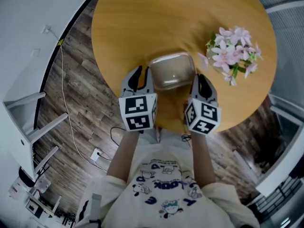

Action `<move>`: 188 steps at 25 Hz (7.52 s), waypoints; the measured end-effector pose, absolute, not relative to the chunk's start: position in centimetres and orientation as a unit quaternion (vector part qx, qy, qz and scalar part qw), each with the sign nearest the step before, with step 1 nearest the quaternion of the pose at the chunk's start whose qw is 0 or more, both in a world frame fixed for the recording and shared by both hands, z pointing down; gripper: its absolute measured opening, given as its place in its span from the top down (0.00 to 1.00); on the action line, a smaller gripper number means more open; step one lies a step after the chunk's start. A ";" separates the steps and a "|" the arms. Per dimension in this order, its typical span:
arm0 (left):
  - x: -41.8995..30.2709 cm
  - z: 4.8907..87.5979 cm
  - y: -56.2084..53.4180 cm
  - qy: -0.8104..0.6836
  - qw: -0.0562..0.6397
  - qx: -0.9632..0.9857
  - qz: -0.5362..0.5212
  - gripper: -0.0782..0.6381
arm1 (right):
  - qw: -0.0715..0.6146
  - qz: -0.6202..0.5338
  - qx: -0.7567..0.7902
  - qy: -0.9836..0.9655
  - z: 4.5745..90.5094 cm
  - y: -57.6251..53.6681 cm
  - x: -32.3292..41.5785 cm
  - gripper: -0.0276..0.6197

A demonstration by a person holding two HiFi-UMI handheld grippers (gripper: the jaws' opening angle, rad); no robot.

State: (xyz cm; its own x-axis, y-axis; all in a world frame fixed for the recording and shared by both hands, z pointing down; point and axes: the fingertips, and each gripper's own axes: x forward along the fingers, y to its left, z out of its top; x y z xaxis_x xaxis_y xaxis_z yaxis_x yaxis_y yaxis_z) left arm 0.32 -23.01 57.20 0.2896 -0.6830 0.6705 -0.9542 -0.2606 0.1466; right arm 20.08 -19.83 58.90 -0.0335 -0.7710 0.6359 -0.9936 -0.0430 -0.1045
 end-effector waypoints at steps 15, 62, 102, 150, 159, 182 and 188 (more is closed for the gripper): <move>1.3 59.5 -24.1 -0.518 0.286 0.763 0.262 0.80 | 0.191 0.299 0.657 -0.665 59.4 -20.4 18.5 0.92; 0.6 60.1 -22.9 -0.532 0.331 0.741 0.242 0.86 | 0.194 0.322 0.641 -0.669 59.4 -19.0 18.4 0.95; -1.4 48.2 -26.1 -0.560 0.251 0.775 0.151 0.87 | 0.110 0.235 0.647 -0.717 47.9 -23.4 16.1 0.94; -2.8 21.1 -28.0 -0.562 0.058 0.824 -0.037 0.87 | -0.032 -0.005 0.682 -0.731 20.7 -25.0 14.6 0.94; -2.7 19.7 -27.9 -0.559 0.045 0.827 -0.047 0.87 | -0.042 -0.019 0.681 -0.731 19.2 -24.8 14.5 0.94; -2.6 19.9 -28.0 -0.555 0.046 0.829 -0.049 0.87 | -0.046 -0.017 0.685 -0.727 19.5 -24.9 14.5 0.94; -2.7 19.9 -28.2 -0.554 0.045 0.830 -0.049 0.87 | -0.045 -0.014 0.685 -0.727 19.8 -25.2 14.5 0.94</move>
